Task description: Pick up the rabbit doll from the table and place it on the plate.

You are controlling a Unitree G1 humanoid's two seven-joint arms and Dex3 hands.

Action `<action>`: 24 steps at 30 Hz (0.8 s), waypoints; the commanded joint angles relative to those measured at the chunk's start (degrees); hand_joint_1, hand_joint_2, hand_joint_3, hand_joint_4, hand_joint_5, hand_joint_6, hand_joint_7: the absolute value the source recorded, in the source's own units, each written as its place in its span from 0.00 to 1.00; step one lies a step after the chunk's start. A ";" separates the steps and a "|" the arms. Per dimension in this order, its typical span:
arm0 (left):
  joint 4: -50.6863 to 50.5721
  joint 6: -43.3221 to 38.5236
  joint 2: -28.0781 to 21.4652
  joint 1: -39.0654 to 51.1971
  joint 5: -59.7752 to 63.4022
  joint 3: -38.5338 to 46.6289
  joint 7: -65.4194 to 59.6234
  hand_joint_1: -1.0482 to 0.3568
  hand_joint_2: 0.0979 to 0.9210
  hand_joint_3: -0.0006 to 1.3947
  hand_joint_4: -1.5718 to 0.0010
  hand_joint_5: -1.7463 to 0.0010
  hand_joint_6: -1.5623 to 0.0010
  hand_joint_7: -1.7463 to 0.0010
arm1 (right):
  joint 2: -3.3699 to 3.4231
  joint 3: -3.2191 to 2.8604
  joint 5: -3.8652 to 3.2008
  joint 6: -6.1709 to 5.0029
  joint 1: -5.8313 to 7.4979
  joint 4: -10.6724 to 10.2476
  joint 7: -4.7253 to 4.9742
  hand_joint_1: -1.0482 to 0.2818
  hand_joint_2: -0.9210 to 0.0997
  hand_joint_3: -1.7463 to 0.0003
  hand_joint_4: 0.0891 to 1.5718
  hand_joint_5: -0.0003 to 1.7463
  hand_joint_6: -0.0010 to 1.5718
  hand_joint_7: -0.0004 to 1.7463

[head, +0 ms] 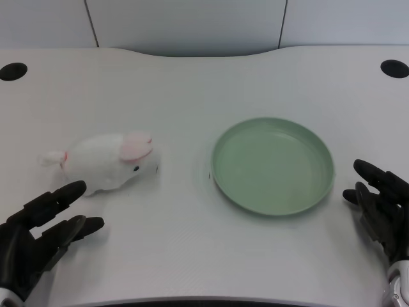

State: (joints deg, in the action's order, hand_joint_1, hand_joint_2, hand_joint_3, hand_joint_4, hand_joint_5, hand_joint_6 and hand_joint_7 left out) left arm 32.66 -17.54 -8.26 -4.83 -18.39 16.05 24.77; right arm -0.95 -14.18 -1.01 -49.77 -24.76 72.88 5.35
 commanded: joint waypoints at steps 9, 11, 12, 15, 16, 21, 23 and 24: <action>-0.78 -0.12 -0.79 1.02 0.49 -0.29 0.38 0.28 0.99 0.01 0.44 0.80 0.50 1.00 | -1.39 0.56 1.18 -2.55 0.77 0.09 0.86 0.57 0.00 0.82 0.41 0.48 0.60 0.01; -0.33 -0.47 -0.88 0.78 0.24 -0.32 1.20 0.28 0.99 0.00 0.45 0.80 0.51 1.00 | -1.33 0.42 0.96 -2.13 0.84 -0.06 0.66 0.56 0.00 0.82 0.40 0.48 0.60 0.01; -0.32 -0.53 -0.85 0.74 0.25 -0.36 1.29 0.27 0.98 0.00 0.45 0.80 0.51 1.00 | -1.27 0.39 0.90 -2.25 0.95 -0.15 0.64 0.56 0.00 0.82 0.39 0.48 0.59 0.01; -0.46 -0.51 -0.73 0.71 0.37 -0.41 1.27 0.28 0.98 0.00 0.45 0.79 0.50 1.00 | -1.17 0.27 0.72 -2.73 1.15 -0.27 0.43 0.56 0.00 0.82 0.40 0.49 0.59 0.00; -0.45 -0.47 -0.72 0.66 0.36 -0.41 1.28 0.28 0.97 0.00 0.45 0.79 0.50 1.00 | -1.19 0.28 0.77 -2.75 1.18 -0.26 0.52 0.57 0.00 0.83 0.40 0.49 0.59 0.00; -0.71 -0.51 -0.91 0.65 0.53 -0.49 1.23 0.27 0.97 0.00 0.45 0.78 0.50 1.00 | -0.92 0.04 0.48 -3.04 1.29 -0.31 0.37 0.57 0.00 0.82 0.40 0.48 0.59 0.00; -1.06 -1.79 -1.12 0.34 1.43 -0.85 0.96 0.28 0.97 0.00 0.45 0.78 0.50 1.00 | -1.17 0.32 1.07 -3.64 1.39 -0.20 0.78 0.58 0.00 0.82 0.40 0.49 0.59 0.00; -1.03 -3.19 -1.39 -0.11 2.26 -1.13 0.90 0.29 0.98 0.00 0.46 0.78 0.50 1.00 | -1.21 0.37 1.22 -3.85 1.43 -0.16 1.00 0.58 0.00 0.82 0.40 0.49 0.59 0.00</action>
State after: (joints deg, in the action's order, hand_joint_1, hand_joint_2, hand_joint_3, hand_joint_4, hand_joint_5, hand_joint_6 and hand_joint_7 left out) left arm 31.91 -18.83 -8.33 -4.56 -17.30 15.30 25.75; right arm -1.29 -13.76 0.13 -52.64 -24.15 72.81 5.89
